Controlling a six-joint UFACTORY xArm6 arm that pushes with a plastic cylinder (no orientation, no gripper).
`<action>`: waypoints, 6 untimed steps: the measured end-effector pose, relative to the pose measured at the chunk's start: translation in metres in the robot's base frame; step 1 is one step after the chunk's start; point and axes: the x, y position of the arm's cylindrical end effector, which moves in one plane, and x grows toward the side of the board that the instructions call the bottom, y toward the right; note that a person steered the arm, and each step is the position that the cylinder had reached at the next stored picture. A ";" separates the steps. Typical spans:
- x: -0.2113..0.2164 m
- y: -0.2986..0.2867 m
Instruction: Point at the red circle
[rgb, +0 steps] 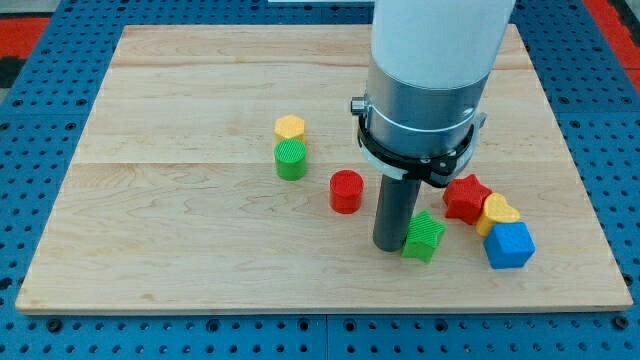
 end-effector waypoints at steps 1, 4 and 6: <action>0.000 0.025; -0.006 -0.011; -0.031 -0.126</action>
